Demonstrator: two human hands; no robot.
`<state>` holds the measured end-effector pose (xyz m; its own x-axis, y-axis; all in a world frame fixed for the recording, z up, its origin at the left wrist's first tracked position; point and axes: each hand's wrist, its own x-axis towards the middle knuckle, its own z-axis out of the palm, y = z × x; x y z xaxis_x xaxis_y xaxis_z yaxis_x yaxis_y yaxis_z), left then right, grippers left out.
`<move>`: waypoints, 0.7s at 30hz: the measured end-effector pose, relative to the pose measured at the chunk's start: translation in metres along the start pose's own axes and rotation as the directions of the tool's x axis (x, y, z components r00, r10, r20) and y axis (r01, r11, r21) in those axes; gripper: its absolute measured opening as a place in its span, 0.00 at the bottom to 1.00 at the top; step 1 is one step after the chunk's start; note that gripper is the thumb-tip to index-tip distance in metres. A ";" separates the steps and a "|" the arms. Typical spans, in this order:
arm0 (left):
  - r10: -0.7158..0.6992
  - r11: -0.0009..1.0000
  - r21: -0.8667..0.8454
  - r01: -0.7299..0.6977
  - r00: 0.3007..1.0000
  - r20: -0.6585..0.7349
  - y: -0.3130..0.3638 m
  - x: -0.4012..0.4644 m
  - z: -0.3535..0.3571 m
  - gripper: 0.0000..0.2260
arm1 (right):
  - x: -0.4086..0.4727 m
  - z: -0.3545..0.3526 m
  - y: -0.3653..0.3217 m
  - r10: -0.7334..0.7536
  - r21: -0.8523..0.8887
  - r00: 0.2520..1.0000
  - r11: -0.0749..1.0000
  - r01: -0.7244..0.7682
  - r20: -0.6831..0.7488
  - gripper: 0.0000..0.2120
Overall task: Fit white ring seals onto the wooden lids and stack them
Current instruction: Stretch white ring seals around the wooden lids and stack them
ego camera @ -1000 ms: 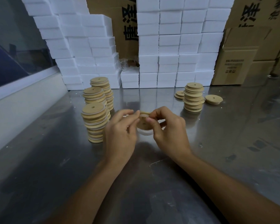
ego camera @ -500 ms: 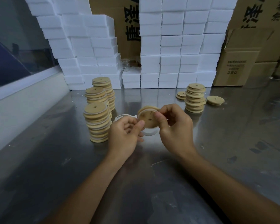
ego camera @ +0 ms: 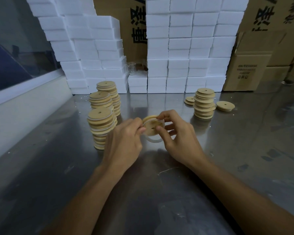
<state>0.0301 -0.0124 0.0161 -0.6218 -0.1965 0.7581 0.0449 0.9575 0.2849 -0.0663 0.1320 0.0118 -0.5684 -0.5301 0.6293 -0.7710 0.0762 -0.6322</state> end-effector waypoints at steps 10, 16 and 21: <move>-0.680 0.414 -0.680 0.606 0.702 0.212 0.015 0.002 0.012 0.10 | 0.004 0.007 -0.004 0.248 0.328 0.960 0.924 -0.195 -0.127 0.05; -0.713 0.037 -0.764 0.644 0.553 0.431 0.027 0.002 0.011 0.08 | 0.001 0.016 -0.008 0.301 0.419 0.946 0.880 -0.225 -0.123 0.06; -0.709 0.112 -0.724 0.680 0.565 0.421 0.028 0.003 0.012 0.08 | 0.001 0.014 -0.007 0.364 0.472 0.925 0.838 -0.275 -0.108 0.06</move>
<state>0.0199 0.0160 0.0191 -0.7125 -0.7014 -0.0208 0.1485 -0.1796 0.9725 -0.0580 0.1190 0.0107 -0.8376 -0.3712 0.4009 -0.3546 -0.1889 -0.9157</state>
